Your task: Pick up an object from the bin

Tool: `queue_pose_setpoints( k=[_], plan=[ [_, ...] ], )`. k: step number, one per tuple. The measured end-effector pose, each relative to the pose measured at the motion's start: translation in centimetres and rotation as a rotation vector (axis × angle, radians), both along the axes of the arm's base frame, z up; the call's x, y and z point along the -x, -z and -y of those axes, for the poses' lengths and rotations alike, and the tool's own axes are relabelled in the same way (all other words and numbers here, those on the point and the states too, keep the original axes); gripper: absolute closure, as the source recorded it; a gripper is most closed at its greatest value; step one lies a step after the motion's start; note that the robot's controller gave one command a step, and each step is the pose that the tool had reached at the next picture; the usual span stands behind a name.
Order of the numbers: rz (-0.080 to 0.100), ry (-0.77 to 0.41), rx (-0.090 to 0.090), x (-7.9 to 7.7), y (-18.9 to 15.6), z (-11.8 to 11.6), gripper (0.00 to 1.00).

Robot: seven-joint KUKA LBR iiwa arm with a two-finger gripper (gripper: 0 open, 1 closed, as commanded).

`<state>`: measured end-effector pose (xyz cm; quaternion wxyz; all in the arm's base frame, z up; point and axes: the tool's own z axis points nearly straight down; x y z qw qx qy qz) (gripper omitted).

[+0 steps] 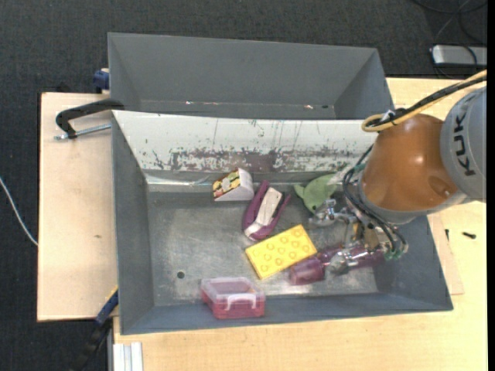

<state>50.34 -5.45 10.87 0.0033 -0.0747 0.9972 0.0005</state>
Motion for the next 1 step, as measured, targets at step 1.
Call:
queue_pose_setpoints(
  k=[1],
  plan=[
    [-0.007, -0.347, 0.005, -0.2, 3.5, -0.18, 1.0]
  ],
)
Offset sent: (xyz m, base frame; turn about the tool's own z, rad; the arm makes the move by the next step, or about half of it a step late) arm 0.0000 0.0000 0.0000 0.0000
